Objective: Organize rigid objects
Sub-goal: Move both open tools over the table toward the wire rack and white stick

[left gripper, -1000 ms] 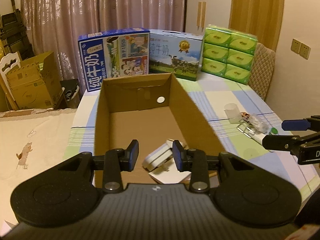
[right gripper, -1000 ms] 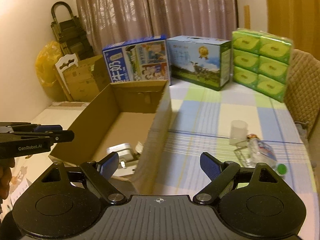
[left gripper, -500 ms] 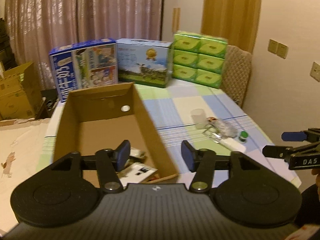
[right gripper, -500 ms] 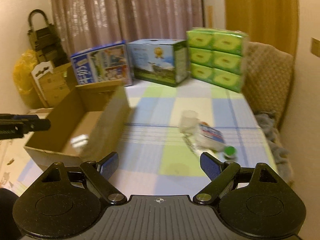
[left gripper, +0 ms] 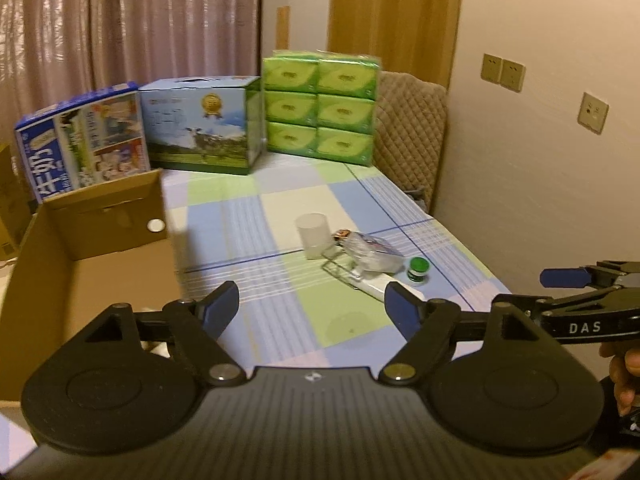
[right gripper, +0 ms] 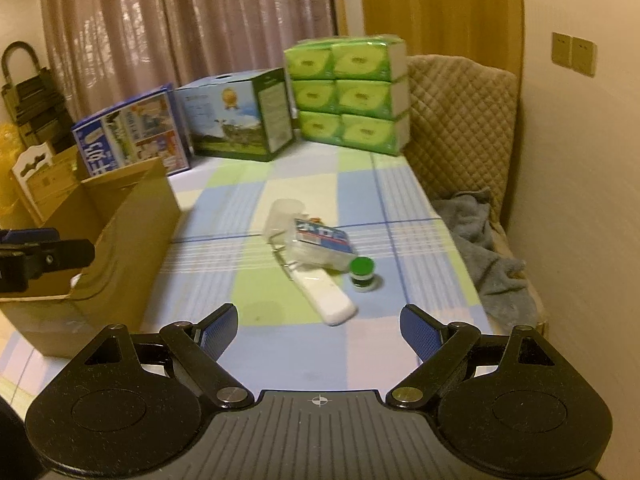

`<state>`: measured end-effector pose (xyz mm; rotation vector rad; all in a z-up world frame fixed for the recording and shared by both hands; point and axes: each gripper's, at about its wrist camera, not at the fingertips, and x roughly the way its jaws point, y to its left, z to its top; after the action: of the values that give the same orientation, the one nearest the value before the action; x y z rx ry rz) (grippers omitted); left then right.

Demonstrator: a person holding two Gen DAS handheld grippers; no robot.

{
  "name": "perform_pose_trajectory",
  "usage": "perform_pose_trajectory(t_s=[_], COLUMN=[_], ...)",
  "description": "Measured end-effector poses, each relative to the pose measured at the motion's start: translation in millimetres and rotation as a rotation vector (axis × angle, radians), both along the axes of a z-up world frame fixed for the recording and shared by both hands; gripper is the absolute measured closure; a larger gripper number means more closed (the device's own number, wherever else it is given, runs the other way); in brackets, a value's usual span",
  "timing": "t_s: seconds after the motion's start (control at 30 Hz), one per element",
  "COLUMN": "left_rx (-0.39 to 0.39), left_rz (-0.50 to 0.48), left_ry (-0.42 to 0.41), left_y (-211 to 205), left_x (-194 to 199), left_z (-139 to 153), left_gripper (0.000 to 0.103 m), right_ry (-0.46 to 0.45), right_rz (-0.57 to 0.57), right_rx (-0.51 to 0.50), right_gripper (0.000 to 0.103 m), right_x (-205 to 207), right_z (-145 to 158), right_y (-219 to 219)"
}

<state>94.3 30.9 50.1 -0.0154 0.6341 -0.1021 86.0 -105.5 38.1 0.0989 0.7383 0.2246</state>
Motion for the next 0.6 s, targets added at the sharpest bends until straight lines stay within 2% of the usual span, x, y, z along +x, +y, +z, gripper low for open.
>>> perform_pose_trajectory(t_s=[0.3,0.6], left_rx=[0.054,0.091], left_rz=[-0.080,-0.154], left_ry=[0.016,0.060], left_y=[-34.4,-55.8], left_x=[37.8,83.1], left_z=[-35.3,-81.5], left_gripper=[0.025,0.025], right_ry=[0.022,0.025], right_rz=[-0.057,-0.029], right_rx=[-0.002,-0.023], right_gripper=[0.018,0.018], right_x=[27.5,74.7], right_z=[-28.8,-61.3], right_y=[-25.3,-29.7])
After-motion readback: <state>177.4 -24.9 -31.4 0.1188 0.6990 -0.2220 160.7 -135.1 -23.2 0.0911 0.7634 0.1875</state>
